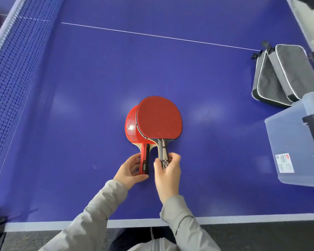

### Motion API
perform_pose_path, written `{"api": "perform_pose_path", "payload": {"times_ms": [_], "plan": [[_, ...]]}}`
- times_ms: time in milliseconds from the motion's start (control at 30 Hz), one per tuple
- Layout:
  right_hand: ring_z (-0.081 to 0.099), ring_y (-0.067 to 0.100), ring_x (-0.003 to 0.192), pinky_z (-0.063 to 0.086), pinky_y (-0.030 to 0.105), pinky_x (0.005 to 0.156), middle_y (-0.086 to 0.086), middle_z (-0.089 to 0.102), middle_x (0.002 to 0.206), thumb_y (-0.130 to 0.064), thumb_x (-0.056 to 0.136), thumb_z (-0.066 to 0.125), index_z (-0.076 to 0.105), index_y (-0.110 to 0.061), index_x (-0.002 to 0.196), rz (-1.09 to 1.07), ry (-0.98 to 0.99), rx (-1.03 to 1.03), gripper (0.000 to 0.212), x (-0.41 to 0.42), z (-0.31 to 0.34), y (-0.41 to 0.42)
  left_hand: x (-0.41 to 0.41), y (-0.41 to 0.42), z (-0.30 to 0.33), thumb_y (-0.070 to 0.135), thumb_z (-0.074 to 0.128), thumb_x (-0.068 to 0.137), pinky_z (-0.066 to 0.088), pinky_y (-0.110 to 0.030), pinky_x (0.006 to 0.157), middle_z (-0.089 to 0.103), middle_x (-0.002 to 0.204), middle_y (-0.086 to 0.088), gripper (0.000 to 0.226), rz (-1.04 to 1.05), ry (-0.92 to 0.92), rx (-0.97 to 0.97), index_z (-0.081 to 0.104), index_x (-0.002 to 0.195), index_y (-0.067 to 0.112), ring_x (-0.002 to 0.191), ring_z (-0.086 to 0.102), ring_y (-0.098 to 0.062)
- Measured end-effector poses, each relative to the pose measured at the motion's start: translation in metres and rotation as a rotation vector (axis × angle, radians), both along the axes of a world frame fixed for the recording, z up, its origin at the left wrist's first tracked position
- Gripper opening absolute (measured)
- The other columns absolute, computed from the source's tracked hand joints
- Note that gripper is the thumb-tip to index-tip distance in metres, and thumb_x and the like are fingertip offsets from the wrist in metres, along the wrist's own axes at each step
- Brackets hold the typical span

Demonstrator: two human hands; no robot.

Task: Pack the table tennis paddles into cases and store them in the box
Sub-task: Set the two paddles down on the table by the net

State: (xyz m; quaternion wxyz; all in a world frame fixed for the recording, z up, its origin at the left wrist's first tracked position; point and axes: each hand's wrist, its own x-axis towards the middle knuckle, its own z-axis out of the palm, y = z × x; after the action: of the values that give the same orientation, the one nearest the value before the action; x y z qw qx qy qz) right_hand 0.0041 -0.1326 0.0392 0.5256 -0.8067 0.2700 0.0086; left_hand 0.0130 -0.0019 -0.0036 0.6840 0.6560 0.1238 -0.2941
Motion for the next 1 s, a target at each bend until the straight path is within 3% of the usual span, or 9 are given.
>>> {"api": "perform_pose_path", "payload": {"times_ms": [100,200,333,567,667,767,867,1000], "plan": [[0.056,0.023,0.088,0.048,0.040,0.077,0.004,0.058,0.094,-0.018,0.084,0.062,0.042,-0.018,0.097,0.017,0.014,-0.028,0.024,0.004,-0.004,0.018,0.001,0.005,0.000,-0.014,0.069,0.073,0.053,-0.024,0.081,0.064,0.114,0.000,0.072,-0.025,0.007,-0.093,0.045,0.133,0.016,0.104,0.063,-0.011],[0.055,0.024,0.091,0.048,0.041,0.078,0.000,0.054,0.094,-0.020,0.084,0.063,0.041,-0.019,0.096,0.041,0.032,-0.072,0.025,0.003,-0.007,0.030,0.002,0.007,0.000,-0.007,0.067,0.067,0.052,-0.024,0.081,0.068,0.109,0.008,0.068,-0.007,0.043,-0.156,0.050,0.126,0.024,0.102,0.065,-0.007],[0.053,0.022,0.094,0.046,0.041,0.083,-0.001,0.055,0.096,-0.028,0.084,0.065,0.048,-0.014,0.100,0.077,0.033,-0.217,0.027,-0.001,-0.013,0.037,0.003,0.006,0.001,-0.020,0.047,0.082,0.053,-0.020,0.076,0.072,0.103,0.001,0.056,0.067,0.111,-0.255,0.056,0.120,0.020,0.095,0.068,-0.012],[0.050,0.018,0.098,0.043,0.035,0.084,-0.001,0.055,0.099,-0.039,0.085,0.063,0.052,-0.014,0.105,0.159,0.035,-0.319,0.033,-0.007,-0.019,0.034,0.007,0.002,0.007,-0.005,0.039,0.093,0.055,-0.020,0.066,0.074,0.086,0.000,0.035,0.202,0.195,-0.336,0.062,0.109,0.017,0.079,0.070,-0.011],[0.050,0.016,0.102,0.042,0.034,0.087,-0.004,0.054,0.104,-0.040,0.091,0.054,0.052,-0.017,0.113,0.185,0.040,-0.292,0.032,-0.013,-0.021,0.027,0.009,-0.004,0.011,0.016,0.048,0.094,0.055,-0.023,0.064,0.073,0.077,0.002,0.021,0.238,0.193,-0.290,0.069,0.097,0.020,0.071,0.069,-0.013],[0.049,0.015,0.112,0.037,0.031,0.093,-0.006,0.052,0.115,-0.036,0.094,0.049,0.050,-0.020,0.122,0.180,0.022,-0.287,0.032,-0.023,-0.023,0.006,0.010,-0.015,0.012,0.032,0.062,0.088,0.051,-0.025,0.072,0.067,0.081,0.005,0.014,0.252,0.160,-0.113,0.068,0.097,0.023,0.076,0.063,-0.010],[0.041,0.017,0.126,0.033,0.035,0.098,-0.002,0.047,0.131,-0.035,0.093,0.053,0.046,-0.020,0.132,0.246,0.032,-0.453,0.042,-0.029,-0.026,-0.026,0.010,-0.023,0.013,0.030,0.072,0.079,0.049,-0.015,0.054,0.064,0.071,0.007,0.014,0.316,0.103,0.001,0.067,0.090,0.024,0.059,0.062,0.001],[0.021,0.022,0.142,0.026,0.042,0.109,0.005,0.024,0.153,-0.046,0.094,0.045,0.028,-0.026,0.147,0.503,0.170,-0.752,0.059,-0.030,-0.032,-0.064,0.014,-0.018,0.019,0.028,0.075,0.076,0.048,-0.017,0.048,0.065,0.064,0.009,0.018,0.352,0.122,0.021,0.069,0.090,0.019,0.054,0.061,-0.002]]}}
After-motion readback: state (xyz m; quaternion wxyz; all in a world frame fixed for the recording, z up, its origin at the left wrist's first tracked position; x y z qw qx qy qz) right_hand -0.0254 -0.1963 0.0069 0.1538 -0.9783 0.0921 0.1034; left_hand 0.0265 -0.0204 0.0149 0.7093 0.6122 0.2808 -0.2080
